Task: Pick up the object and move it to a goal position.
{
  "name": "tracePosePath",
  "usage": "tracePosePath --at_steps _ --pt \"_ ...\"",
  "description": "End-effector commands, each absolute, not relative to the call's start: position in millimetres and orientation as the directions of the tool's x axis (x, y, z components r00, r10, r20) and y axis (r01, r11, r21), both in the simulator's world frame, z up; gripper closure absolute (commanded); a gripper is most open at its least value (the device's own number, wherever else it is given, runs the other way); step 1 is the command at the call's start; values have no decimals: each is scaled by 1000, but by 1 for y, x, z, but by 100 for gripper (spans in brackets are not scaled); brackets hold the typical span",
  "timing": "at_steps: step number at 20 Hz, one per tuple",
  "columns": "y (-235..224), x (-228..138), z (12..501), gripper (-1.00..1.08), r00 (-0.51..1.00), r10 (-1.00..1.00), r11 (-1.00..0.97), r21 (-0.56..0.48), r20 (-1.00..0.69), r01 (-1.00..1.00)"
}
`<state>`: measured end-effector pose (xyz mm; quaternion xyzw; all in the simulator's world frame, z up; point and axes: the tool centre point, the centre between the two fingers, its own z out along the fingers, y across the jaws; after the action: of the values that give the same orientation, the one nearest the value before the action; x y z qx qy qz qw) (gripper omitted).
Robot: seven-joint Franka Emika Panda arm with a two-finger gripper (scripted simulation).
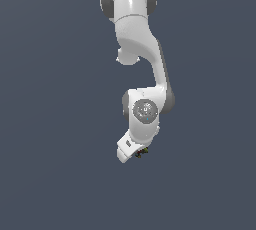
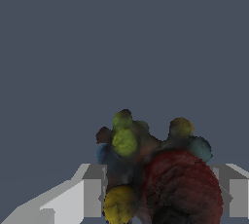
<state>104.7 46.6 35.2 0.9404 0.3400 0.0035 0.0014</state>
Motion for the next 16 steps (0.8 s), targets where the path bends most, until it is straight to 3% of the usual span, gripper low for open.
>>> tracePosePath --at_steps 1,16 --pt "46 104 36 108 769 640 -769 5 6 640" --pt "29 66 69 108 769 640 -769 5 5 640"
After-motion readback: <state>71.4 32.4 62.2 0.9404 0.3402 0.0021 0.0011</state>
